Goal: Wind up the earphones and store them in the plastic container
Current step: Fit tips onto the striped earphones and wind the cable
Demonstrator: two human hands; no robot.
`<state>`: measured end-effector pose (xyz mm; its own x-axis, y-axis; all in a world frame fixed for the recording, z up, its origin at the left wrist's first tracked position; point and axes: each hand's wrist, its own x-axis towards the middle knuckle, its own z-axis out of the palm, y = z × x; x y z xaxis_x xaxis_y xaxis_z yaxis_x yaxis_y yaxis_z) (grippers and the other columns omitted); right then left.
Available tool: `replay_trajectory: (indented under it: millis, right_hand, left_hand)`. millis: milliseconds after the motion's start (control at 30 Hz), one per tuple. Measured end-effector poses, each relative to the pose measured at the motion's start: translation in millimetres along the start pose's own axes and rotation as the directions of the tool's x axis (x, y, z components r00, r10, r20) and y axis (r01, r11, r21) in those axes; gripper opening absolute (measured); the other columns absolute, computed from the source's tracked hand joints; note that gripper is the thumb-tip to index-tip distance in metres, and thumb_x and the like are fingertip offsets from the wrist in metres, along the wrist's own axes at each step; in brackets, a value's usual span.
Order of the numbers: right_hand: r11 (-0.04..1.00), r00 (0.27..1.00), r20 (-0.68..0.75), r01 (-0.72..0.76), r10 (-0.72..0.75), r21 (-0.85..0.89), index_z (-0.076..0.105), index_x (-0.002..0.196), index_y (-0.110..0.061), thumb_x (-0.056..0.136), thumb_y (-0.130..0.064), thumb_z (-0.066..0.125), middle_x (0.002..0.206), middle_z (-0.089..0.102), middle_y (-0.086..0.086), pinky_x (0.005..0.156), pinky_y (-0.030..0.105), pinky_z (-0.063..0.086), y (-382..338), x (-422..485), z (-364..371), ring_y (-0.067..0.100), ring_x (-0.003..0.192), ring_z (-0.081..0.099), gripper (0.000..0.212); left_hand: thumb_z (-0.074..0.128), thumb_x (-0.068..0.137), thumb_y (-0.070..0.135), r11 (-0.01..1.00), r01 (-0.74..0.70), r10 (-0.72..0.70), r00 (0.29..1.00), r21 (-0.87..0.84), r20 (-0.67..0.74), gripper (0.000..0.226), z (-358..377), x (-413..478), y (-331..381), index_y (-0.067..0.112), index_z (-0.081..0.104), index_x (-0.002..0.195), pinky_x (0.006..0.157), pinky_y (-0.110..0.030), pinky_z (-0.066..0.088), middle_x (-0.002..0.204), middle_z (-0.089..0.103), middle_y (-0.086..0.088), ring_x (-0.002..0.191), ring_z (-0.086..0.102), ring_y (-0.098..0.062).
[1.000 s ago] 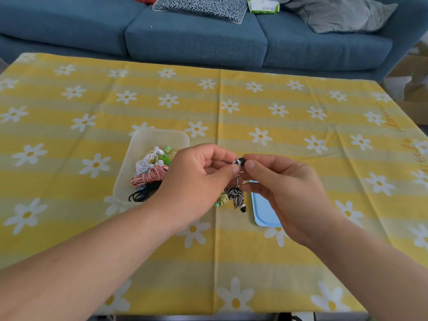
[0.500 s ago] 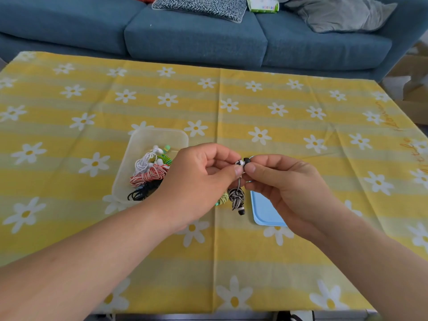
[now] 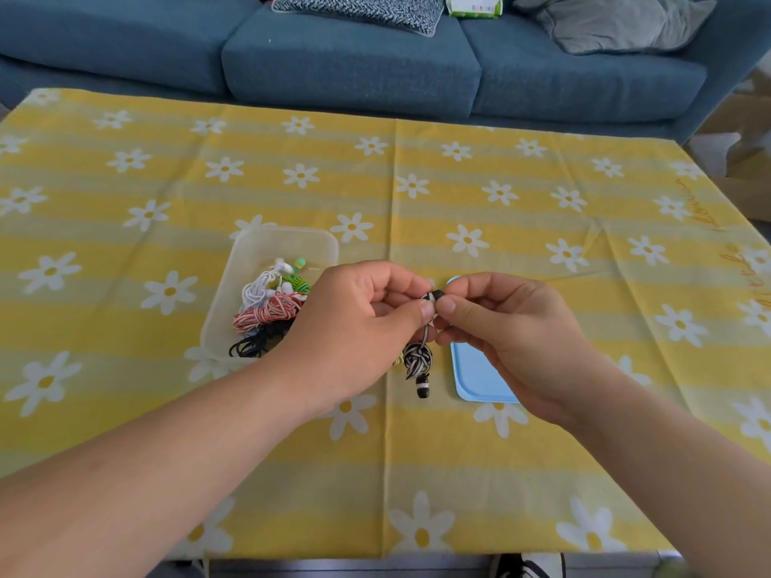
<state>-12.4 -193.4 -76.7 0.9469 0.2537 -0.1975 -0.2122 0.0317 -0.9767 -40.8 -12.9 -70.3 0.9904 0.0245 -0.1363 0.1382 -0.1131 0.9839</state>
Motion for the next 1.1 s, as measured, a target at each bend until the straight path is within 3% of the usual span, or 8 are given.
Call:
replay_trajectory:
  millis: [100,200,400,667,767,867,1000,1100]
  right_hand:
    - [0.999,0.999,-0.016,0.03,-0.031,-0.034,0.071,0.092,0.002,0.089,-0.001,0.072,0.09,0.074,0.019,0.087,0.045,0.06,-0.2,-0.1,1.8,0.035,0.082,0.073,0.005]
    - [0.997,0.998,-0.024,0.048,-0.05,-0.062,0.07,0.091,0.001,0.091,0.002,0.07,0.089,0.076,0.017,0.085,0.038,0.062,-1.5,-1.5,3.6,0.036,0.083,0.076,0.0]
    - [0.99,0.994,-0.082,0.061,-0.072,-0.131,0.071,0.095,-0.001,0.092,-0.001,0.071,0.091,0.077,0.02,0.084,0.039,0.063,-1.1,-2.6,5.7,0.035,0.082,0.077,0.003]
    - [1.0,0.994,-0.103,0.02,-0.019,0.009,0.071,0.099,-0.002,0.092,-0.001,0.07,0.087,0.077,0.019,0.081,0.038,0.061,2.1,-3.6,7.7,0.029,0.079,0.075,0.007]
    - [0.998,0.992,-0.113,0.05,-0.054,-0.036,0.074,0.103,-0.004,0.093,0.0,0.069,0.092,0.079,0.016,0.083,0.037,0.061,2.8,-2.5,7.2,0.029,0.085,0.076,0.012]
    - [0.993,0.994,-0.084,0.057,-0.066,-0.102,0.077,0.109,-0.011,0.096,0.004,0.061,0.1,0.08,0.006,0.089,0.036,0.059,4.9,-3.6,9.6,0.023,0.098,0.076,0.026]
    - [0.998,0.997,0.058,-0.06,0.059,0.015,0.071,0.123,-0.01,0.098,0.014,0.043,0.114,0.078,0.005,0.102,0.036,0.052,0.0,-6.7,11.6,0.019,0.114,0.071,0.044]
    - [0.991,0.991,0.083,-0.107,0.101,0.077,0.065,0.129,-0.006,0.096,0.013,0.048,0.119,0.076,0.009,0.108,0.043,0.049,-2.2,-2.5,7.9,0.022,0.116,0.07,0.042]
  left_hand:
    - [0.074,0.09,0.002,0.999,0.014,-0.015,1.0,-0.043,-0.013,0.013,1.3,-1.4,1.9,0.012,0.075,0.097,0.073,-0.026,0.063,0.086,0.079,-0.012,0.075,0.079,-0.021]
    - [0.073,0.09,0.0,0.996,0.037,-0.039,0.999,-0.086,-0.022,0.012,2.7,-3.3,3.5,0.01,0.075,0.096,0.067,-0.02,0.06,0.086,0.078,-0.016,0.071,0.079,-0.02]
    - [0.074,0.089,0.0,0.993,0.032,-0.035,0.999,-0.11,-0.027,0.01,1.7,-1.7,4.2,0.008,0.074,0.096,0.067,-0.019,0.059,0.081,0.078,-0.012,0.071,0.078,-0.019]
    - [0.079,0.087,0.008,0.999,-0.013,0.011,0.999,-0.038,-0.047,0.014,0.1,1.4,-1.4,0.017,0.075,0.097,0.077,-0.029,0.063,0.083,0.078,-0.003,0.078,0.078,-0.018]
    - [0.076,0.089,0.008,0.999,-0.03,0.03,0.999,-0.025,-0.017,0.027,-1.0,1.9,-1.7,0.023,0.072,0.111,0.084,-0.034,0.063,0.087,0.078,-0.003,0.083,0.078,-0.019]
    - [0.072,0.092,0.009,0.999,-0.046,0.046,0.999,0.024,0.02,0.036,-1.6,3.8,-2.1,0.03,0.071,0.121,0.083,-0.035,0.06,0.087,0.073,-0.003,0.081,0.073,-0.017]
    - [0.07,0.095,0.012,0.997,-0.021,0.02,1.0,0.073,0.019,0.03,-5.4,7.9,-1.8,0.03,0.074,0.119,0.086,-0.042,0.059,0.097,0.074,-0.009,0.091,0.072,-0.031]
    - [0.072,0.093,0.009,1.0,-0.006,0.005,1.0,0.023,0.012,0.025,-8.8,8.3,2.2,0.027,0.075,0.11,0.087,-0.038,0.061,0.097,0.076,-0.01,0.091,0.074,-0.027]
